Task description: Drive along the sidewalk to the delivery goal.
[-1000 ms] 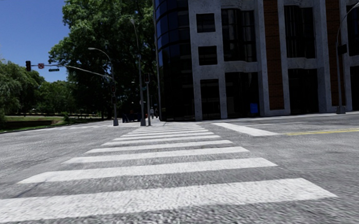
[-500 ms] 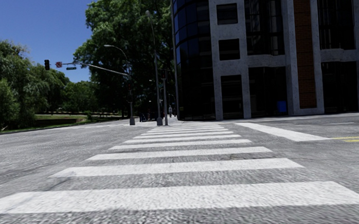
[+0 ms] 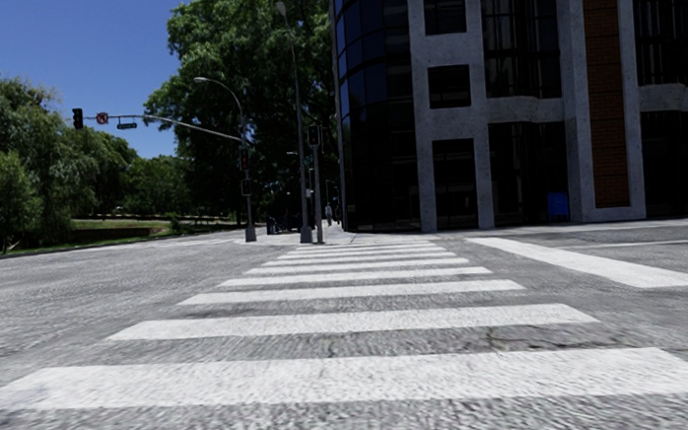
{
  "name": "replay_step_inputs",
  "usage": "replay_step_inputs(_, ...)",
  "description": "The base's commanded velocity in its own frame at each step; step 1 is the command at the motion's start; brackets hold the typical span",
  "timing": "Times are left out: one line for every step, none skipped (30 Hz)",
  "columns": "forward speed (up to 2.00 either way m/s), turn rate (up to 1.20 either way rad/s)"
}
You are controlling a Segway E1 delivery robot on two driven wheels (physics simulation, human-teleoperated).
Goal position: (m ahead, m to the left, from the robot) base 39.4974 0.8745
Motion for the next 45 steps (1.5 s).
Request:
replay_step_inputs(2.0,0.0)
replay_step_inputs(2.0,0.0)
replay_step_inputs(2.0,0.0)
replay_step_inputs(2.0,0.0)
replay_step_inputs(2.0,0.0)
replay_step_inputs(2.0,0.0)
replay_step_inputs(2.0,0.0)
replay_step_inputs(2.0,0.0)
replay_step_inputs(2.0,0.0)
replay_step_inputs(2.0,0.0)
replay_step_inputs(2.0,0.0)
replay_step_inputs(2.0,0.0)
replay_step_inputs(2.0,0.0)
replay_step_inputs(2.0,0.0)
replay_step_inputs(2.0,0.0)
replay_step_inputs(2.0,0.0)
replay_step_inputs(2.0,0.0)
replay_step_inputs(2.0,0.0)
replay_step_inputs(2.0,0.0)
replay_step_inputs(2.0,0.0)
replay_step_inputs(2.0,0.0)
replay_step_inputs(2.0,0.0)
replay_step_inputs(2.0,0.0)
replay_step_inputs(2.0,0.0)
replay_step_inputs(2.0,0.0)
replay_step_inputs(2.0,0.0)
replay_step_inputs(2.0,0.0)
replay_step_inputs(2.0,0.0)
replay_step_inputs(2.0,0.0)
replay_step_inputs(2.0,0.0)
replay_step_inputs(2.0,0.0)
replay_step_inputs(2.0,0.0)
replay_step_inputs(2.0,0.0)
replay_step_inputs(2.0,0.0)
replay_step_inputs(2.0,0.0)
replay_step_inputs(2.0,0.0)
replay_step_inputs(2.0,0.0)
replay_step_inputs(2.0,0.0)
replay_step_inputs(2.0,0.0)
replay_step_inputs(2.0,0.0)
replay_step_inputs(2.0,0.0)
replay_step_inputs(2.0,0.0)
replay_step_inputs(2.0,0.0)
replay_step_inputs(2.0,0.0)
replay_step_inputs(2.0,0.0)
